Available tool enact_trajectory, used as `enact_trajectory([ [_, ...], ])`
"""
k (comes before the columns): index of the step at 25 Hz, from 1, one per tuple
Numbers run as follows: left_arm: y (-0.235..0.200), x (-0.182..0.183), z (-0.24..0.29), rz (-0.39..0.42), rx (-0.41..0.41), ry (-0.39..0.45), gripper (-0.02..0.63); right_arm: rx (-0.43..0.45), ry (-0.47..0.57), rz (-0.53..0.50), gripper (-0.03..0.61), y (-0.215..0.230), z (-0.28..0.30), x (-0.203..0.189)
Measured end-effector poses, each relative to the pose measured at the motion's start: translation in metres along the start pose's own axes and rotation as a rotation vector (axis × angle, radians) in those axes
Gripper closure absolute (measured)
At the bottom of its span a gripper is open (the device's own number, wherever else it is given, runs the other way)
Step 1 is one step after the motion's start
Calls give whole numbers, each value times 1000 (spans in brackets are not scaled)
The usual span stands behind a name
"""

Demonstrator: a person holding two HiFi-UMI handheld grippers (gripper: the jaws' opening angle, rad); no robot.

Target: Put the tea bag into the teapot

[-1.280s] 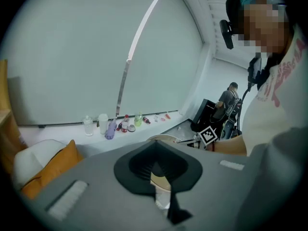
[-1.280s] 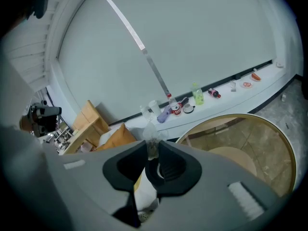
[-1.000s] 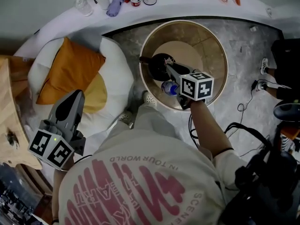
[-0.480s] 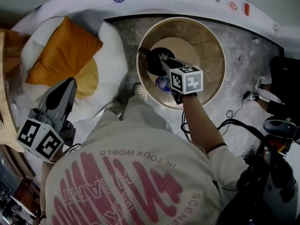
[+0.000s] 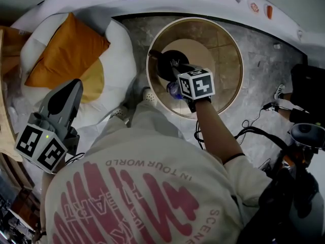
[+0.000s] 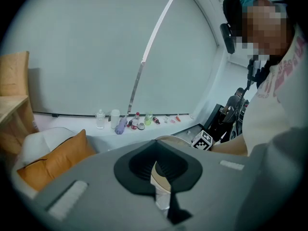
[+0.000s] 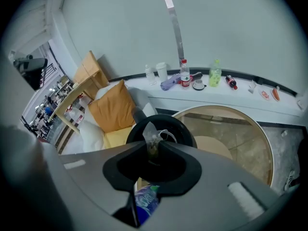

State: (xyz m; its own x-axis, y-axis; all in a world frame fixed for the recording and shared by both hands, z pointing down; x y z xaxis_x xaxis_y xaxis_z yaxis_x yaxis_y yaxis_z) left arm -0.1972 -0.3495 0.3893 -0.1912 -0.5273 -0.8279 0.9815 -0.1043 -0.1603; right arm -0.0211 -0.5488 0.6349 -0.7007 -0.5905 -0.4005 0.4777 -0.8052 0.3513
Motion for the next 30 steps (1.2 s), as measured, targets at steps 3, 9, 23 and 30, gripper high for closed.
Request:
enact_trajectory([
  [3,-2,0,-2,-4,11,3,594,-8,-32,-14,506,3,2,-2],
  [9,-5,-3,-10,-7,24,10,594,-30,-97,-74,508,-1,8,-2],
  [23,-10,-2,-25,-37,76,50,594,-117,-368,-139,509,3,18,-1],
  [30,-20,-4,-42,-45,119,65,594,-172,-423,-222,514,5,25,0],
])
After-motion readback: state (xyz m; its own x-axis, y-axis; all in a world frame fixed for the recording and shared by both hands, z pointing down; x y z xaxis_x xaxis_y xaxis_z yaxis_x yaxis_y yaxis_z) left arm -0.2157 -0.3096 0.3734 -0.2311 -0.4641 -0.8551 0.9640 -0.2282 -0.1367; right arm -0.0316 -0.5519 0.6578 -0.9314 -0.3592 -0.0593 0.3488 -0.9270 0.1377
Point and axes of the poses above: the fingertips, and each gripper's own axes: z forward along the fingers, y to its right, x out of its top, the point moved 1 cm from there along -z, backward along the fingers, and after that the axes turned 11 degrees about z, right-handed, at the moved point
